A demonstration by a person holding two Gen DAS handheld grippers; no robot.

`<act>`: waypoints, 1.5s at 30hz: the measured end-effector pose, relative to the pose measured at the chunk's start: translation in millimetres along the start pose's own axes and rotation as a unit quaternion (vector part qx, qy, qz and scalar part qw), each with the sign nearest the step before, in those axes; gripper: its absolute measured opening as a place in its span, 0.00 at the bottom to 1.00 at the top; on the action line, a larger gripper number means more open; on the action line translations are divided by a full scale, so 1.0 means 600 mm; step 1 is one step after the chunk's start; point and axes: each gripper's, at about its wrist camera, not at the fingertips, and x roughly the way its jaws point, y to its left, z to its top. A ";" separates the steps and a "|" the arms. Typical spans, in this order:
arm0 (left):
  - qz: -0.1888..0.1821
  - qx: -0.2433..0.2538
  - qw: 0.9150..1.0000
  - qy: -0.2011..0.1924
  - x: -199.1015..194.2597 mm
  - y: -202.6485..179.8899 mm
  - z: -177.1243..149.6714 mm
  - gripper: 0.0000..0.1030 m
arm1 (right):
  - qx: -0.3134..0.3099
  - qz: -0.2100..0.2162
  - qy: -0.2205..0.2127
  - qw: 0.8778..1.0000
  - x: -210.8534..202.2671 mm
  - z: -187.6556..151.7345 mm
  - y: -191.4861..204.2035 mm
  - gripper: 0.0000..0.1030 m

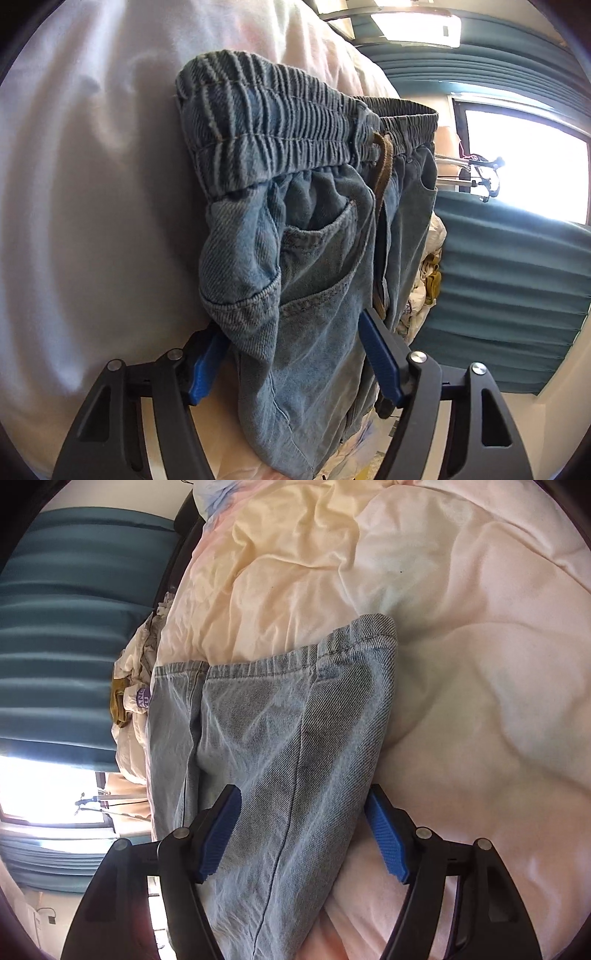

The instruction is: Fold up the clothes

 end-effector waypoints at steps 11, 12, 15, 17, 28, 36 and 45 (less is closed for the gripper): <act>0.000 0.005 0.999 -0.043 -0.015 -0.017 -0.010 0.09 | -0.020 0.027 -0.047 0.998 -0.014 -0.009 0.028 0.06; -0.006 0.001 0.999 -0.046 -0.021 -0.013 -0.010 0.07 | -0.029 0.036 -0.052 0.998 -0.023 -0.010 0.034 0.05; -0.027 -0.008 0.998 -0.058 -0.041 -0.006 -0.012 0.05 | -0.043 0.052 -0.070 0.995 -0.054 -0.019 0.043 0.04; -0.040 -0.001 0.997 -0.066 -0.062 -0.006 -0.022 0.05 | -0.041 0.065 -0.082 0.994 -0.076 -0.028 0.042 0.04; -0.023 0.113 0.988 -0.100 -0.108 -0.119 -0.046 0.04 | -0.092 0.069 -0.095 0.989 -0.126 -0.024 0.115 0.04; 0.018 0.162 0.980 -0.114 -0.018 -0.288 0.008 0.04 | -0.148 0.059 -0.114 0.981 -0.074 0.022 0.298 0.04; 0.095 0.212 0.963 -0.136 0.222 -0.443 0.086 0.04 | -0.158 0.045 -0.124 0.979 0.135 0.100 0.448 0.03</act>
